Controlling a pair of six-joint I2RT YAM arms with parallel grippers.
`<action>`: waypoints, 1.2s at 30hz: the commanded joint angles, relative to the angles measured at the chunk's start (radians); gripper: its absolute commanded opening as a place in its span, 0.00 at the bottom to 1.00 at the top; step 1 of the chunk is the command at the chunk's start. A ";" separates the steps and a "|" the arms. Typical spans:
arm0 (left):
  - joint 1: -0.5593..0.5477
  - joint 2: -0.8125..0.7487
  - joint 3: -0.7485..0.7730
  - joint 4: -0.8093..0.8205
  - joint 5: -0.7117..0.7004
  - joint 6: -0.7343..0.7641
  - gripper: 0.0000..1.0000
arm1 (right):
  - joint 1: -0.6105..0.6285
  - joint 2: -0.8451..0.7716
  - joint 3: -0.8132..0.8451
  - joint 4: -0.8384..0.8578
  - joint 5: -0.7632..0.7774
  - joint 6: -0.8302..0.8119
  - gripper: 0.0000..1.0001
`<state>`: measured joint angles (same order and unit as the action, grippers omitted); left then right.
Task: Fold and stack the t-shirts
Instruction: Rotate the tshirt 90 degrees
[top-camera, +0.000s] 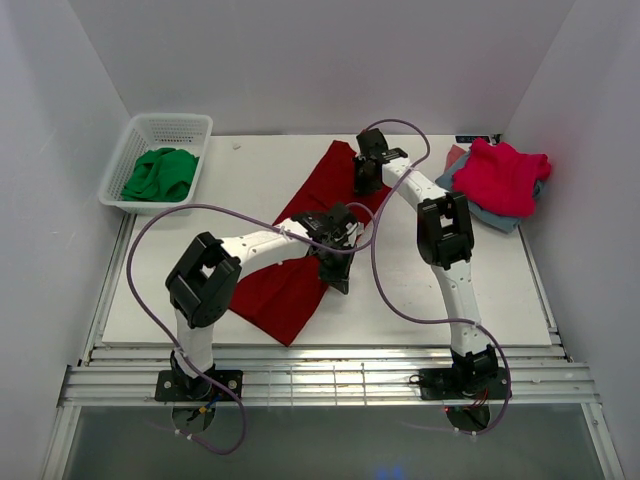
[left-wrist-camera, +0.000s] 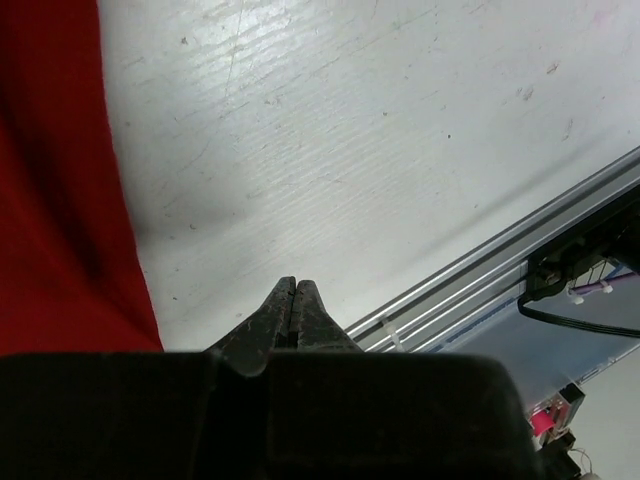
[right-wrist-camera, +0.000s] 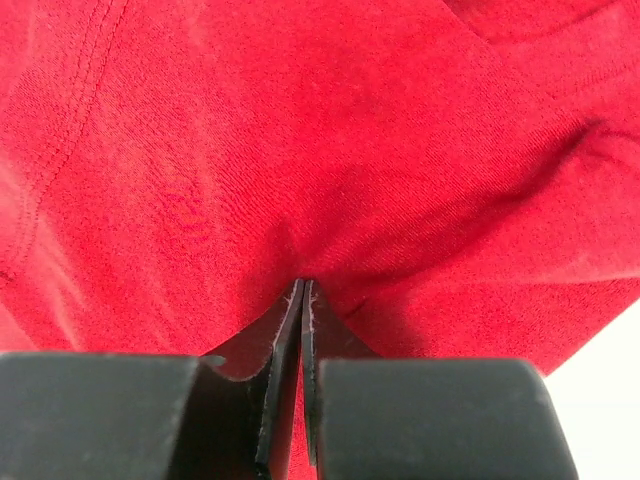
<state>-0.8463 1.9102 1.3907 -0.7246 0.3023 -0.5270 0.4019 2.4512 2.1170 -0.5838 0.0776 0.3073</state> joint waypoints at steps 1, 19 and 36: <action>-0.005 -0.033 0.050 -0.012 -0.053 -0.024 0.00 | -0.005 0.068 0.049 0.015 -0.105 0.027 0.08; -0.004 -0.286 -0.091 -0.407 -0.655 -0.107 0.00 | -0.034 -0.172 -0.098 0.110 -0.041 -0.014 0.08; -0.005 -0.235 -0.283 -0.332 -0.519 -0.025 0.00 | -0.032 -0.120 -0.180 0.050 -0.022 0.007 0.08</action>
<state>-0.8474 1.6627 1.1313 -1.0969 -0.2554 -0.5716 0.3733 2.3116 1.9469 -0.5171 0.0559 0.3061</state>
